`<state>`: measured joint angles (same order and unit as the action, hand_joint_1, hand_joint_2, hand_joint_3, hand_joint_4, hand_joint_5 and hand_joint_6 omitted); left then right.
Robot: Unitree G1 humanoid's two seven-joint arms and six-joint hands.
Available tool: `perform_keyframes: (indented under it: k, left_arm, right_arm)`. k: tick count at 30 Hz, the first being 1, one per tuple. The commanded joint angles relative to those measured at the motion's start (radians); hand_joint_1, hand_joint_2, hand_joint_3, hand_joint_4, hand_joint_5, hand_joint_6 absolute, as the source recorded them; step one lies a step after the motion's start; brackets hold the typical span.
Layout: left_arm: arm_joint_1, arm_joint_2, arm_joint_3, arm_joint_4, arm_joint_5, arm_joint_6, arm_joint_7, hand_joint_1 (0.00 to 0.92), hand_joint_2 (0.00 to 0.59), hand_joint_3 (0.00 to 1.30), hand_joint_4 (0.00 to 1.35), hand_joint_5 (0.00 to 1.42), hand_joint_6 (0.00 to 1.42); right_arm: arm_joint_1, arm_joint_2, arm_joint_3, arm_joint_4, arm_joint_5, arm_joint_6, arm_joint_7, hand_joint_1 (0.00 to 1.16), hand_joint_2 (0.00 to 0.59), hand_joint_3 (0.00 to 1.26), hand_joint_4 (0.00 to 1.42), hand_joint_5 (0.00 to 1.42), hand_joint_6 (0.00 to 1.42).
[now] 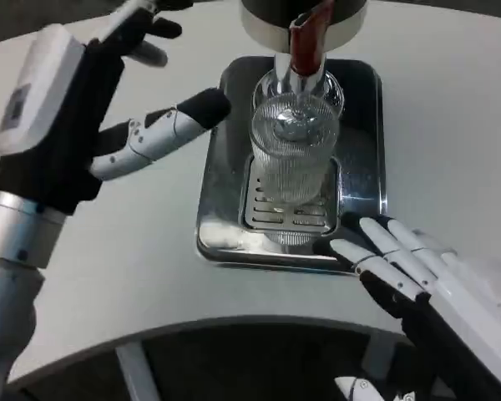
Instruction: Grasp the cup under the faucet to collect the drink, then remove the cup.
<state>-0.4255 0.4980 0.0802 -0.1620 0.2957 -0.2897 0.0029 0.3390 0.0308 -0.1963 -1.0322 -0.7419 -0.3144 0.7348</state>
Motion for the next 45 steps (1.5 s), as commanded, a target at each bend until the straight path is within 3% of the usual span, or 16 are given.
perform_keyframes:
  k: [1, 8, 20, 26, 34, 45]
  left_arm:
    - [-0.048, 0.032, 0.029, -0.035, -0.201, 0.024, -0.16, 0.0, 0.091, 0.26, 0.26, 0.36, 0.44]
    - [-0.199, 0.053, 0.026, -0.016, -0.45, 0.192, -0.379, 0.0, 0.088, 0.26, 0.21, 0.31, 0.39]
    - [-0.429, 0.027, -0.001, 0.054, -0.573, 0.37, -0.539, 0.0, 0.102, 0.16, 0.09, 0.21, 0.29]
    - [-0.438, 0.011, 0.027, 0.083, -0.636, 0.445, -0.561, 0.0, 0.104, 0.15, 0.08, 0.2, 0.28]
    - [-0.442, 0.023, 0.011, 0.168, -0.643, 0.487, -0.628, 0.0, 0.11, 0.13, 0.06, 0.17, 0.24]
    - [-0.489, 0.016, -0.02, 0.241, -0.604, 0.468, -0.679, 0.0, 0.108, 0.13, 0.06, 0.17, 0.23]
  right_arm:
    - [-0.003, 0.005, 0.014, -0.015, -0.014, 0.012, 0.0, 0.41, 0.452, 0.15, 0.01, 0.0, 0.05]
    - [-0.008, 0.007, 0.028, -0.015, -0.025, 0.017, -0.001, 0.41, 0.452, 0.15, 0.01, 0.0, 0.05]
    - [0.005, 0.01, 0.009, -0.015, -0.011, -0.007, -0.011, 0.41, 0.452, 0.15, 0.01, 0.0, 0.05]
    - [0.016, 0.016, -0.012, -0.015, 0.007, -0.031, -0.015, 0.41, 0.452, 0.15, 0.01, 0.0, 0.05]
    - [0.013, 0.023, -0.027, -0.015, 0.027, -0.065, -0.008, 0.41, 0.452, 0.15, 0.01, 0.0, 0.05]
    - [0.034, 0.042, -0.047, -0.015, 0.041, -0.093, -0.003, 0.41, 0.452, 0.15, 0.02, 0.0, 0.05]
